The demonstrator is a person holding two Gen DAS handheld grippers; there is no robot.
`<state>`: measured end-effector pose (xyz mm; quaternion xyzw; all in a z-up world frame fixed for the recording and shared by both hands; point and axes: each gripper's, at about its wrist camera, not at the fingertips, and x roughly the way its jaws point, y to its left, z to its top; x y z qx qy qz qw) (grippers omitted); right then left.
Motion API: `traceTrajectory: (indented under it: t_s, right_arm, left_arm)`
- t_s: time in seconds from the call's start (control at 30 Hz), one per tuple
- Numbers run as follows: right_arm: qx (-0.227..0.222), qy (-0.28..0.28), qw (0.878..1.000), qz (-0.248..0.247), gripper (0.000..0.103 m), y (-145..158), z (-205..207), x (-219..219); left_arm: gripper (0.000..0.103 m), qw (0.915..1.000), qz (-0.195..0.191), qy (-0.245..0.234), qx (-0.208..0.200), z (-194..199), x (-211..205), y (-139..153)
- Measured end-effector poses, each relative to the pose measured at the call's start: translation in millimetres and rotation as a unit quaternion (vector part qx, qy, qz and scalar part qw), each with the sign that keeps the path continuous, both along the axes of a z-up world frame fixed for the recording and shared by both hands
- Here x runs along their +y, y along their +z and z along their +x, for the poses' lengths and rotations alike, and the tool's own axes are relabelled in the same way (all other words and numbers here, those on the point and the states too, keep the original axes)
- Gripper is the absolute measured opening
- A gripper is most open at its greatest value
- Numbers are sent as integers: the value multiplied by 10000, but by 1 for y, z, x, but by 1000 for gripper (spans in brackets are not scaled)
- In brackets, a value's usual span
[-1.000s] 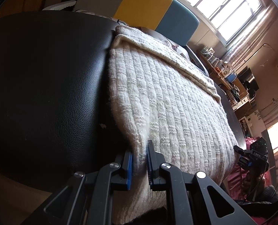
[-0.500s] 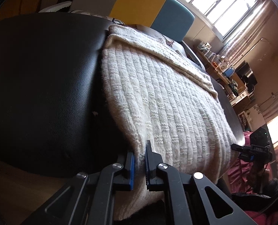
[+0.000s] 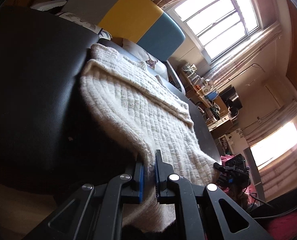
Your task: Fold clothes
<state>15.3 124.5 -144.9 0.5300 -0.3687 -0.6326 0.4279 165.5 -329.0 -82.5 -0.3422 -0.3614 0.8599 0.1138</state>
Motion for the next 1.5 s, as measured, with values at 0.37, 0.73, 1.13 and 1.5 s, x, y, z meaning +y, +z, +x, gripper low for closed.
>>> traceTrajectory:
  t_s: [0.37, 0.73, 1.13, 1.5]
  right_arm:
    - [465, -408, 9975, -338, 7, 39, -110, -8]
    - [-576, -1495, 9870, 139, 9, -17, -234, -31]
    - [-329, -1258, 9915, -39, 26, 0, -228, -25]
    - [640, -226, 9850, 1590, 25, -2, -184, -51]
  left_arm:
    - [8, 9970, 151, -225, 724, -112, -28, 50]
    - [9, 9982, 4, 499, -338, -261, -85, -10]
    - [10, 9901, 1037, 840, -436, -248, -111, -52]
    - [18, 9957, 357, 576, -630, -210, -86, -58]
